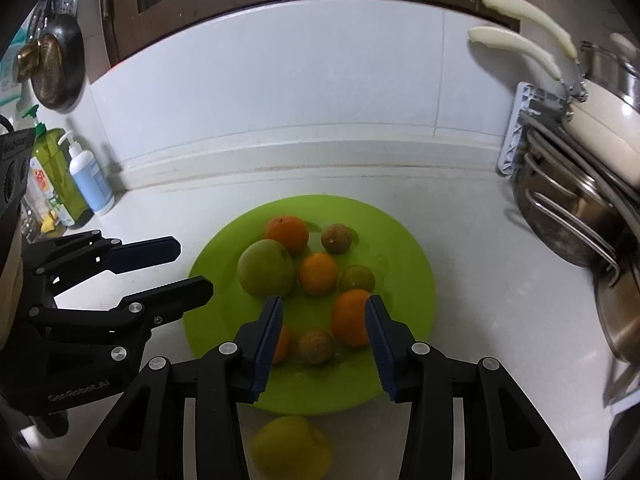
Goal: Organize fruits
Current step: 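Withdraw both open tools from the plate toward the pomelo and tomato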
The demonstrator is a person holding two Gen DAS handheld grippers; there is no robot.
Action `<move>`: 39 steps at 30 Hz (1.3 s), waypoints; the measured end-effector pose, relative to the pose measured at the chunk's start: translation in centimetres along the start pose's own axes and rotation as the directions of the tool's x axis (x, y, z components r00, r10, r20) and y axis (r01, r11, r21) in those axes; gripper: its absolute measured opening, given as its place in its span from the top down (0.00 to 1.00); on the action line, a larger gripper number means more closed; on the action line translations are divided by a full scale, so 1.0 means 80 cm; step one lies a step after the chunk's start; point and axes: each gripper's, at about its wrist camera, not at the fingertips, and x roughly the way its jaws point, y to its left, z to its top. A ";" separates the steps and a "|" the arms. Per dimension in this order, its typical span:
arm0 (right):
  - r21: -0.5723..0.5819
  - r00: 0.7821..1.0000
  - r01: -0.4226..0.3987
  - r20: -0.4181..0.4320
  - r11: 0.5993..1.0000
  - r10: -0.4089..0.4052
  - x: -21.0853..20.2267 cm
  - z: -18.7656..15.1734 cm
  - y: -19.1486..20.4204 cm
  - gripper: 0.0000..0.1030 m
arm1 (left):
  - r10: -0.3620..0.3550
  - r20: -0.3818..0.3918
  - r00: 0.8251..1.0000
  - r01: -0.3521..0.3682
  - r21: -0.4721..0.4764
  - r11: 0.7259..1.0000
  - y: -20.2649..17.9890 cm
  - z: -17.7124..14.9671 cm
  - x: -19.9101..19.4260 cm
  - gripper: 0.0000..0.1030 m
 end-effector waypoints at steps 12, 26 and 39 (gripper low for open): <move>0.043 0.981 0.140 0.126 0.989 -0.144 -0.093 -0.016 0.020 0.50 | -0.055 0.125 0.991 0.045 0.083 0.996 -0.024 0.002 -0.070 0.40; 0.140 0.954 0.231 0.162 0.963 -0.252 -0.151 -0.052 0.042 0.47 | -0.150 0.187 0.971 0.103 0.241 0.965 -0.040 -0.016 -0.115 0.29; 0.154 0.950 0.288 0.082 0.945 -0.303 -0.131 -0.098 0.055 0.47 | -0.264 0.137 0.955 0.181 0.436 0.881 -0.056 -0.045 -0.087 0.28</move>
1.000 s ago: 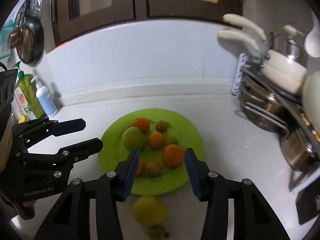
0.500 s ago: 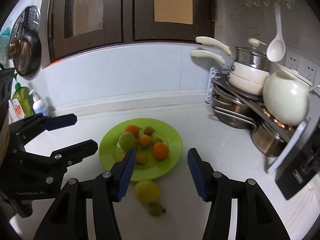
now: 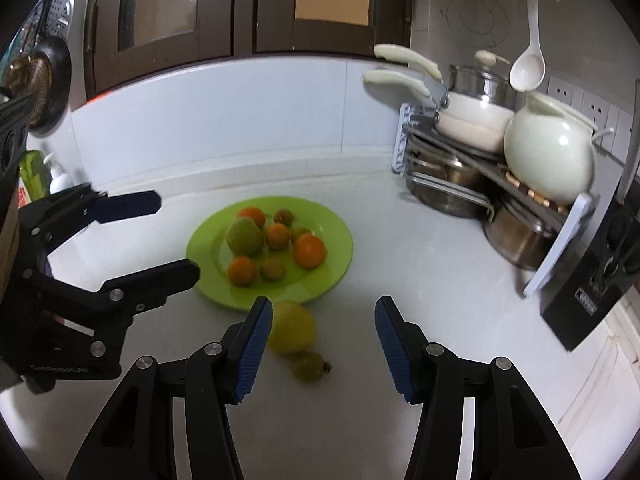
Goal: Organize fruits
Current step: 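Withdraw both open tools from the plate toward the pomelo and tomato, then grasp the large yellow pomelo with the left tool while the right tool grasps the green tomato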
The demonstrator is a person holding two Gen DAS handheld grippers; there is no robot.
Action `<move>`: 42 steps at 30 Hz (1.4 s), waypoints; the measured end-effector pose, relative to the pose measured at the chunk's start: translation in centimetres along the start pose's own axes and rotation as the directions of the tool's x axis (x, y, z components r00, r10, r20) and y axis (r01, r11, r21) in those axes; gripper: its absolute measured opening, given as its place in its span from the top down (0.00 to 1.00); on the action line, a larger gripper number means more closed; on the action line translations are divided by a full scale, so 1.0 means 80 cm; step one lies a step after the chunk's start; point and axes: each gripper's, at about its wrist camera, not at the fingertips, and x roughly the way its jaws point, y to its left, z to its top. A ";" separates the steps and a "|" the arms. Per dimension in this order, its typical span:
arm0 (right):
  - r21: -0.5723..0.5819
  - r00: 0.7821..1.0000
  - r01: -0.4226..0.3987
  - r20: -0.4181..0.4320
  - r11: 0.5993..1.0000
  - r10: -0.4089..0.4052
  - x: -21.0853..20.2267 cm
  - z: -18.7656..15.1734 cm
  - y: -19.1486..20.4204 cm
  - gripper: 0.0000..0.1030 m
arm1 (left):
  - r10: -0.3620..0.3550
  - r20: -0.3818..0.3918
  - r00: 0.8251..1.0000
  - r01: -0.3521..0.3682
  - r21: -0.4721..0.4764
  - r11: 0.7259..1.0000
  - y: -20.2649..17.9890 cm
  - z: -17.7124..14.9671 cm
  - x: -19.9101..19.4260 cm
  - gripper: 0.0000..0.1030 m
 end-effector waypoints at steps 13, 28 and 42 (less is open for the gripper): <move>0.006 0.991 -0.002 -0.137 1.000 0.003 0.056 -0.038 0.008 0.47 | -0.139 -0.066 0.988 0.149 0.197 0.969 -0.005 -0.018 0.056 0.28; 0.045 0.979 -0.050 -0.194 0.998 0.058 0.088 -0.054 -0.001 0.67 | -0.237 -0.125 0.964 0.261 0.246 0.933 -0.015 -0.026 0.089 0.28; 0.113 0.984 0.037 -0.179 0.993 -0.016 0.067 -0.059 -0.031 0.67 | -0.253 -0.170 0.952 0.284 0.191 0.940 -0.034 -0.031 0.120 0.37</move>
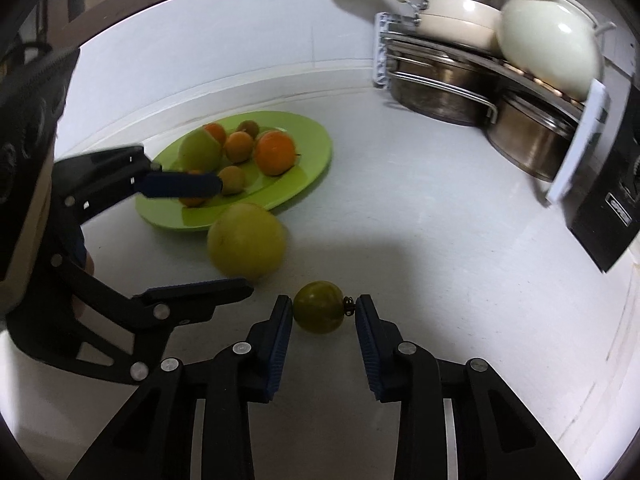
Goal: Organize fruits
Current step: 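Grasp the large yellow pomelo with the left tool while the right tool grasps the green tomato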
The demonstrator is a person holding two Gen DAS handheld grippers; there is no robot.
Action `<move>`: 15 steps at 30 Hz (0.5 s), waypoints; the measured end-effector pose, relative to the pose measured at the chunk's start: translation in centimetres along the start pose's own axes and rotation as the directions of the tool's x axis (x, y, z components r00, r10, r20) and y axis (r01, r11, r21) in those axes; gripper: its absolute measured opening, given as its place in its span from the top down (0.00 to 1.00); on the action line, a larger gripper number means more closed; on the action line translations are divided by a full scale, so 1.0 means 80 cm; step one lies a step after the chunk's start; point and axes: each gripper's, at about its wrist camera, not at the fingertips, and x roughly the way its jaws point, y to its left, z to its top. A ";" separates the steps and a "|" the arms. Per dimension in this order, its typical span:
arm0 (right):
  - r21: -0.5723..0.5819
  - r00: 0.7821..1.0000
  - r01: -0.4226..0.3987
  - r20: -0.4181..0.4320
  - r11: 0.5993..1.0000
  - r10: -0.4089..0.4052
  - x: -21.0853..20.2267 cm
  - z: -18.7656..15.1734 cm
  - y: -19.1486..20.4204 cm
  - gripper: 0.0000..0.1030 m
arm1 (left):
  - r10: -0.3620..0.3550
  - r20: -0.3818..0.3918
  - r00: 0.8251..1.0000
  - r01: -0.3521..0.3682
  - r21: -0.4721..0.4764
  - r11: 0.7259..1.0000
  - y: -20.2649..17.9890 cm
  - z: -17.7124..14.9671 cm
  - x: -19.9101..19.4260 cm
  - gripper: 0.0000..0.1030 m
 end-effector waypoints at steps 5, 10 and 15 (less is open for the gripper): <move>0.019 1.000 0.002 0.007 1.000 -0.002 0.000 0.001 -0.006 0.67 | 0.020 -0.013 1.000 -0.021 -0.028 0.999 -0.002 0.003 0.009 0.46; 0.034 1.000 -0.002 0.008 0.999 0.002 0.001 0.000 -0.010 0.67 | 0.054 -0.033 0.998 -0.054 -0.008 0.999 -0.010 0.003 0.014 0.50; 0.045 1.000 -0.007 0.011 0.999 0.006 0.000 -0.001 -0.011 0.67 | 0.045 -0.040 0.998 -0.047 -0.061 0.997 -0.005 0.004 0.012 0.50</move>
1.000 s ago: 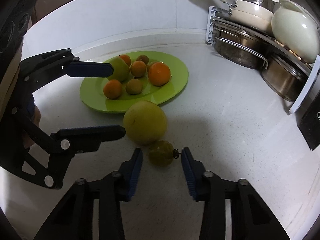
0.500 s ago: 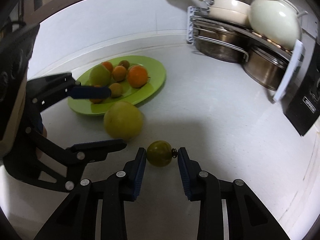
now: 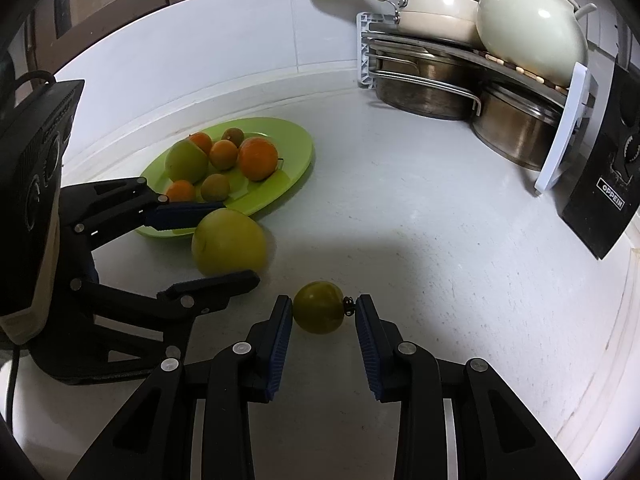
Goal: Organize fruits
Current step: 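Carry the pomelo and green tomato onto the green plate and release both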
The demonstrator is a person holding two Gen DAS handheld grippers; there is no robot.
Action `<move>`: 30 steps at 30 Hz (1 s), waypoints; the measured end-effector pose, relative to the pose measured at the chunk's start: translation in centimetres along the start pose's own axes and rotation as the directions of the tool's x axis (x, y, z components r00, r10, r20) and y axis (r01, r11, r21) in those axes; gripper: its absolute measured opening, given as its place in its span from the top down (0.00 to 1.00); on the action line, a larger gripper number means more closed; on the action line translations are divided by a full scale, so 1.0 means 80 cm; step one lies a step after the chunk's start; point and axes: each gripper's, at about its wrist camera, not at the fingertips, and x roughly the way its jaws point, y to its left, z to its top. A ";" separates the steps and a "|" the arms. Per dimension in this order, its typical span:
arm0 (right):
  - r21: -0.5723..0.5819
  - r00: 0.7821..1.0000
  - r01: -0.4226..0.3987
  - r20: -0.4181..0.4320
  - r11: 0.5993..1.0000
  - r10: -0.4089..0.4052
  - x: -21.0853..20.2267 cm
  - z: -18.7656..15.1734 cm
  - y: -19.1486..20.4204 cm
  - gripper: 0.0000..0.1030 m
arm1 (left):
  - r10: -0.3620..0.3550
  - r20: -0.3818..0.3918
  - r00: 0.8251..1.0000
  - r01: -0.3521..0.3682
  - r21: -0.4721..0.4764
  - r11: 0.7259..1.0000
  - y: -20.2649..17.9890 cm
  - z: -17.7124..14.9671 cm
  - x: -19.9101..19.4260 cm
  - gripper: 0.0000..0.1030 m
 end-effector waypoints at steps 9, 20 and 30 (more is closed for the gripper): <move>0.009 0.999 -0.036 0.026 0.999 0.036 -0.016 0.006 0.001 0.67 | 0.024 0.011 1.000 -0.022 -0.138 0.990 0.003 0.002 -0.035 0.50; -0.073 0.990 -0.100 0.092 0.992 0.106 -0.036 0.037 0.029 0.67 | 0.180 0.021 0.983 -0.164 -0.319 0.934 0.032 -0.008 -0.099 0.50; -0.173 0.968 -0.190 0.128 0.966 0.213 -0.027 0.085 0.067 0.67 | 0.300 -0.007 0.954 -0.275 -0.421 0.864 0.081 -0.017 -0.128 0.50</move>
